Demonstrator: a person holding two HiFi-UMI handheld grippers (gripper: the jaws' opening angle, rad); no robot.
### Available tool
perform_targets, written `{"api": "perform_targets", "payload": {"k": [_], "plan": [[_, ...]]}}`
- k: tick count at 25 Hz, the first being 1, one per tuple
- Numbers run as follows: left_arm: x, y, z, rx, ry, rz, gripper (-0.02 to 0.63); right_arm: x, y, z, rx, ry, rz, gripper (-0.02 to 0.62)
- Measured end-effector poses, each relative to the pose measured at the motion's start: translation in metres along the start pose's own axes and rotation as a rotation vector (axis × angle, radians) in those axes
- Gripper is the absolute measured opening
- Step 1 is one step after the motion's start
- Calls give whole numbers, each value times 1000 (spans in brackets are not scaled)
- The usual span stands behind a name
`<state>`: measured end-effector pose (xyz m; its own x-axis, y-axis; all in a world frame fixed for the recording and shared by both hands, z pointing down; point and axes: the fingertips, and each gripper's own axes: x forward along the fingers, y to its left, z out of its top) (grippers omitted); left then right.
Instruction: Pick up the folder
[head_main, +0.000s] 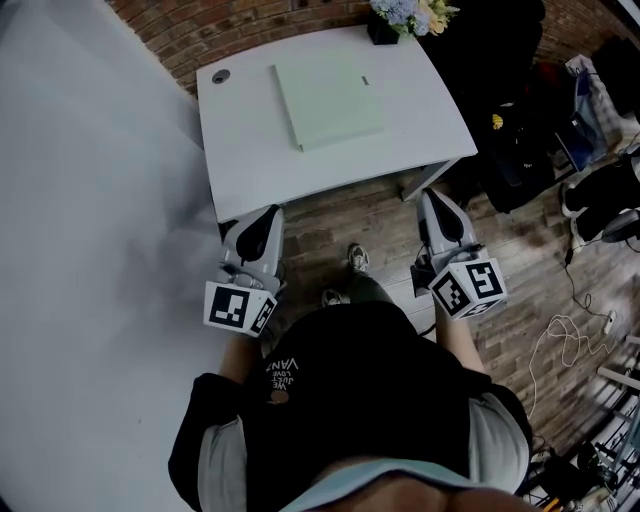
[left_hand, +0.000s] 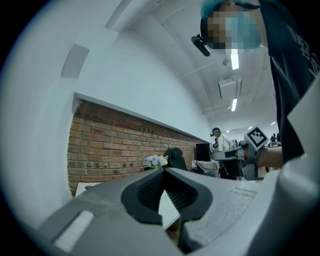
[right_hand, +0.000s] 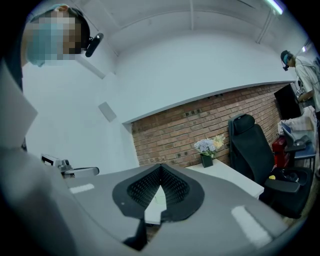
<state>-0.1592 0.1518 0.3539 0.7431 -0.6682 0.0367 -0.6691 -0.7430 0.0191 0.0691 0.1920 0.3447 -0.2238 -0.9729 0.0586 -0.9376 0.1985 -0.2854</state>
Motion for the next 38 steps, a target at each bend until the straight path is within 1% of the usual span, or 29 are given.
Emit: {"api": "perform_targets", "payload": {"k": [6, 15, 21, 32, 36, 38], "plan": [[29, 10, 2, -1, 5, 9, 0, 28, -16, 8, 0, 14, 23, -2], [74, 25, 3, 11, 22, 40, 0, 73, -44, 16, 3, 30, 81, -2], [101, 32, 5, 16, 21, 74, 0, 104, -61, 24, -11, 41, 134, -3], [141, 40, 1, 15, 50, 142, 0, 153, -86, 29, -17, 97, 242, -2], [147, 44, -6, -6, 52, 178, 0, 167, -89, 26, -9, 106, 273, -2], [150, 46, -8, -14, 49, 184, 0, 173, -90, 24, -8, 109, 279, -2]]}}
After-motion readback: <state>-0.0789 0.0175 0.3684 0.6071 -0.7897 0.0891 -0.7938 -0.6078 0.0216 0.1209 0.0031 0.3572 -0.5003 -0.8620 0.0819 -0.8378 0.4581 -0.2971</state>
